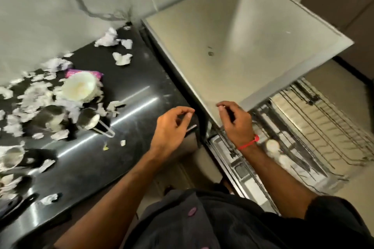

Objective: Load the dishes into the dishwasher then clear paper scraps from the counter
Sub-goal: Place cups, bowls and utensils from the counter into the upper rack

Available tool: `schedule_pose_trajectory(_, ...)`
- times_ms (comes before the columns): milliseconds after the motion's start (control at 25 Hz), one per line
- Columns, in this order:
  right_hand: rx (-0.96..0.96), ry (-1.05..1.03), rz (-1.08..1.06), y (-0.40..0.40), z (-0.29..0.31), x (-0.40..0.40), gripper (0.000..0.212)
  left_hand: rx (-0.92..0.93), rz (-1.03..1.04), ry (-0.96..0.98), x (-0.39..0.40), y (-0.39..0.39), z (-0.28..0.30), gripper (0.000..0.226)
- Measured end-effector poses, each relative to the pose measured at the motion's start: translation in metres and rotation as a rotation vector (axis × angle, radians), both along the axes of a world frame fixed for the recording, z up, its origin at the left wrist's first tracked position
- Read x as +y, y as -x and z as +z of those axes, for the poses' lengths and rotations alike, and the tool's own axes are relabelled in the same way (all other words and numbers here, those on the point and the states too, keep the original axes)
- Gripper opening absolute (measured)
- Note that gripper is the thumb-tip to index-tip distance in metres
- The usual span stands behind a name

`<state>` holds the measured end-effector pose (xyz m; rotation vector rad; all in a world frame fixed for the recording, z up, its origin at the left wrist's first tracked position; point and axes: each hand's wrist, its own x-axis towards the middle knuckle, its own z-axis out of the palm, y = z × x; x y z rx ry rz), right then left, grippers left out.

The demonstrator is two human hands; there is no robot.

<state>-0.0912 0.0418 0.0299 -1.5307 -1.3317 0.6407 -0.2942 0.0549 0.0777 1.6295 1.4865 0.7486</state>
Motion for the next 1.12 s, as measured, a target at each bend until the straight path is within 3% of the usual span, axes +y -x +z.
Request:
schedule_pose_trajectory(120,-0.006,-0.078,0.290,0.086,0.027,0.026,0.015,0.063,0.193,-0.163,-0.002,0.055,0.003,0.013)
schedule_pose_trajectory(280,-0.039,0.075,0.534,0.180,0.032,0.050,0.024,0.191,0.466,-0.307,-0.019,0.152,0.001,0.018)
schedule_pose_trajectory(360,-0.104,0.156,0.604,0.223,0.029,0.055,0.025,0.212,0.596,-0.283,-0.025,0.190,-0.001,0.021)
schedule_pose_trajectory(480,-0.112,0.463,0.614,0.275,0.025,0.052,0.032,0.152,0.677,-0.178,-0.032,0.225,-0.007,0.026)
schedule_pose_trajectory(640,0.170,0.696,0.515,0.315,0.015,0.034,0.018,0.031,0.679,-0.045,-0.040,0.244,-0.014,0.036)
schedule_pose_trajectory(800,0.487,0.680,0.475,0.302,0.030,0.025,0.021,-0.099,0.660,0.025,-0.042,0.251,-0.014,0.049)
schedule_pose_trajectory(880,0.547,0.657,0.467,0.275,0.042,0.020,0.022,-0.266,0.631,0.118,-0.039,0.242,-0.005,0.059)
schedule_pose_trajectory(1000,0.603,0.565,0.475,0.222,0.054,-0.002,0.020,-0.544,0.490,0.410,-0.024,0.215,0.012,0.059)
schedule_pose_trajectory(1120,0.580,0.472,0.414,0.167,0.064,-0.031,0.022,-0.550,0.280,0.522,-0.005,0.170,0.020,0.056)
